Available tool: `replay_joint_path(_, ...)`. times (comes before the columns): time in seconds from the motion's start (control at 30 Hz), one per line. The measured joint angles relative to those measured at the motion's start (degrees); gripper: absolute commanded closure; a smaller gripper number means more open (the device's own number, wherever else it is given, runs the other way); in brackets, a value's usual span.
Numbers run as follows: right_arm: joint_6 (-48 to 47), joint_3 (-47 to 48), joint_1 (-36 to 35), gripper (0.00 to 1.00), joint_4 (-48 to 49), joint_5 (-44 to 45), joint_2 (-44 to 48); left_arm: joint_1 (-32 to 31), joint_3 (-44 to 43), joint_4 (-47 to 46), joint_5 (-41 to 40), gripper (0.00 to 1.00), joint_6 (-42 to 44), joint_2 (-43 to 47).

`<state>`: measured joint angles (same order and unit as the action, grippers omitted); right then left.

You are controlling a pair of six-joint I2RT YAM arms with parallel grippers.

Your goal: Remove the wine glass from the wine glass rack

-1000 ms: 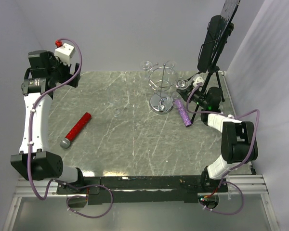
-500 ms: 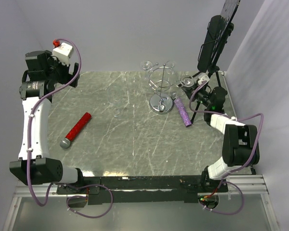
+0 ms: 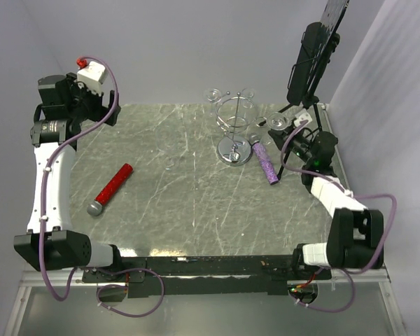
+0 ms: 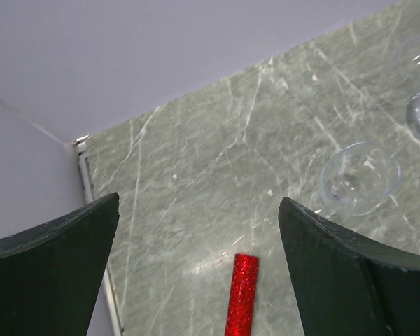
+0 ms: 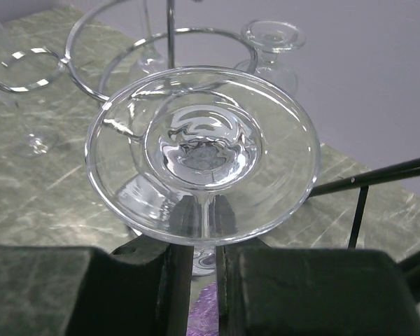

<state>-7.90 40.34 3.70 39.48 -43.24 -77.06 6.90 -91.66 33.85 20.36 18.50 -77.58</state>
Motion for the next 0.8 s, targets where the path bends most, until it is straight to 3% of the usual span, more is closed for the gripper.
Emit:
replay_joint_path(0.2, 7.2, 0.1, 0.0, 1.0, -13.1, 3.5, 11.6, -2.1, 5.5, -4.8, 2.6, 0.0, -0.6, 3.2)
replay_joint_path(0.37, 17.1, 3.4, 0.0, 1.0, -29.3, 7.3, 19.1, -8.5, 11.6, -9.3, 4.2, 0.0, 1.1, 8.7)
replay_joint_path(0.57, 30.0, 11.7, 0.5, 1.0, -48.7, 9.0, 20.9, -24.0, 21.5, -15.2, 4.0, 0.0, 8.2, 17.0)
replay_joint_path(0.8, 39.3, 16.5, 2.8, 1.0, -59.4, 4.2, 20.4, -43.3, 35.6, -24.9, 0.7, 0.0, 21.8, 23.7)
